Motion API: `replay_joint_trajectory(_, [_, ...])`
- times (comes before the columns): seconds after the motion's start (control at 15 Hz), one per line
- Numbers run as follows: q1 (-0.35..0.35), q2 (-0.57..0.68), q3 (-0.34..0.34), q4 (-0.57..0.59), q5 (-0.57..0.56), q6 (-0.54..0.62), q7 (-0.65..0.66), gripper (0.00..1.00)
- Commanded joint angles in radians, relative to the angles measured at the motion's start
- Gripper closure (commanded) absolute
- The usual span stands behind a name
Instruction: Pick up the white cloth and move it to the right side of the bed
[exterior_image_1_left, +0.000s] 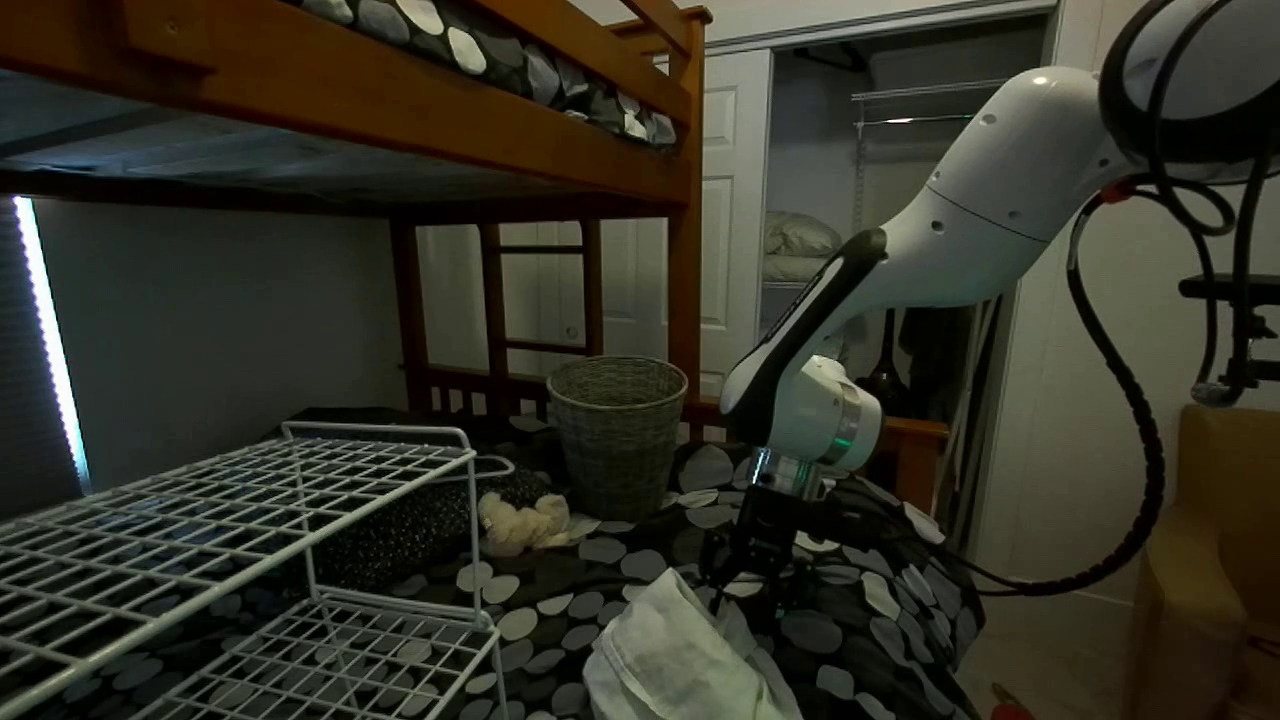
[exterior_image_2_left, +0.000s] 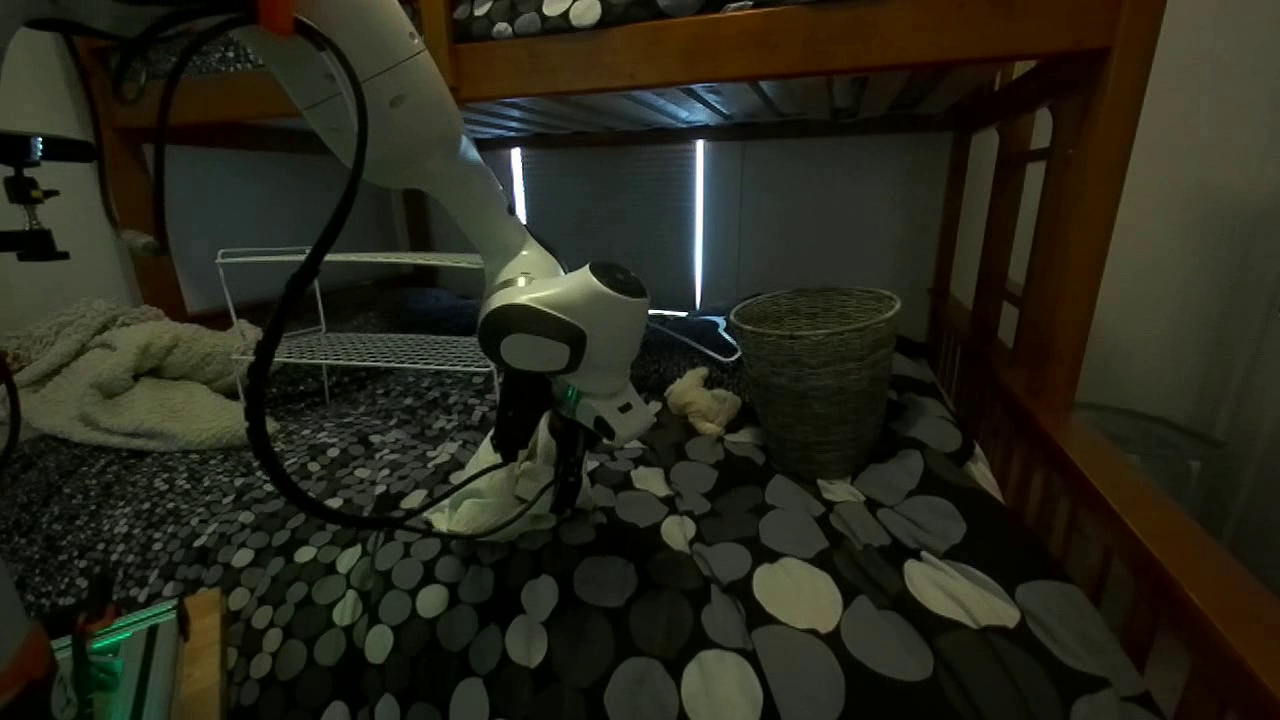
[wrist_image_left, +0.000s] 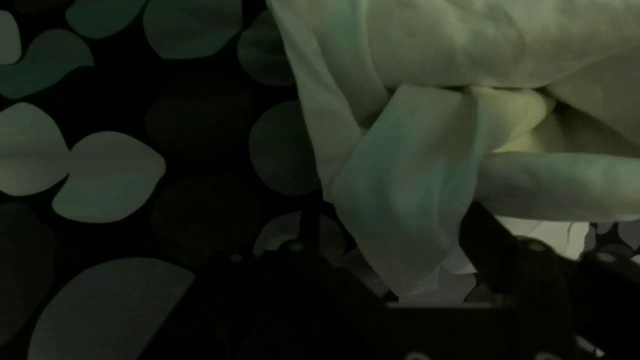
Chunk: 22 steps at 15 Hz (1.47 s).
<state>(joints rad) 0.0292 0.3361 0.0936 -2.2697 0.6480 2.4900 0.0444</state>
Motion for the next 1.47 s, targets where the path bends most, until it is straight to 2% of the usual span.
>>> replay_joint_trajectory(0.0, [-0.022, 0.027, 0.02, 0.016, 0.041, 0.021, -0.045, 0.58])
replay_joint_trajectory(0.27, [-0.023, 0.026, 0.019, 0.022, 0.039, 0.024, -0.053, 0.9])
replay_joint_trajectory(0.4, [-0.019, 0.014, 0.017, 0.015, 0.031, 0.035, -0.05, 1.0])
replay_joint_trajectory(0.67, [0.0, -0.049, 0.014, -0.011, 0.006, 0.1, -0.014, 0.99])
replay_joint_trajectory(0.8, [0.016, -0.102, 0.008, -0.028, -0.044, 0.16, -0.015, 0.99])
replay_joint_trajectory(1.2, [0.053, -0.264, 0.007, -0.063, -0.26, 0.348, 0.003, 0.99])
replay_joint_trajectory(1.4, [0.057, -0.315, 0.003, -0.083, -0.35, 0.49, 0.002, 0.99])
